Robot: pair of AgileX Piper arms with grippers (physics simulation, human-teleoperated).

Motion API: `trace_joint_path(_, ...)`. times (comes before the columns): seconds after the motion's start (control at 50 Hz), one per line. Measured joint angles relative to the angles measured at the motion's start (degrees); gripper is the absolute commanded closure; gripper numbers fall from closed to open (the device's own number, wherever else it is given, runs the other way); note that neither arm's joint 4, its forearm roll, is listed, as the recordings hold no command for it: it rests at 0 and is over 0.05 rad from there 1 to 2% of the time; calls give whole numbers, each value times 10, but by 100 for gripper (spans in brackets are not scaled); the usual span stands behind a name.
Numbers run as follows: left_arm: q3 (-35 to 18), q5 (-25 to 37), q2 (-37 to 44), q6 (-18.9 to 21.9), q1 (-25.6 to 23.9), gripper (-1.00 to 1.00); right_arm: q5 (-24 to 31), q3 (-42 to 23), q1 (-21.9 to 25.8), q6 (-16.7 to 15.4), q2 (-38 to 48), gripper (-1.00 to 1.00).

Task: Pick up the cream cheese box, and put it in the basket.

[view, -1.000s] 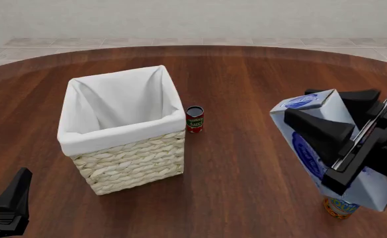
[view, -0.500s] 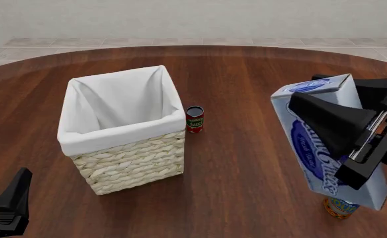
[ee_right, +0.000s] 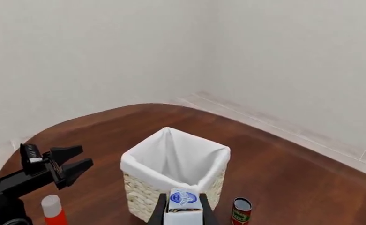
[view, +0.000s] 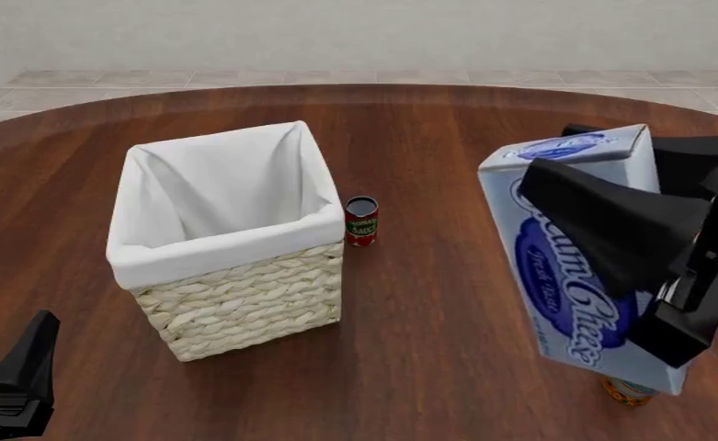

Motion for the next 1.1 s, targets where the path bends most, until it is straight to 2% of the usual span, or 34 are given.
trace_joint_path(0.5, 0, 0, 0, 0, 0, -100, -78, -22, -7, 10, 102, 100)
trace_joint_path(1.1, 0, 0, 0, 0, 0, -100, -121, -62, -8, 3, 182, 100)
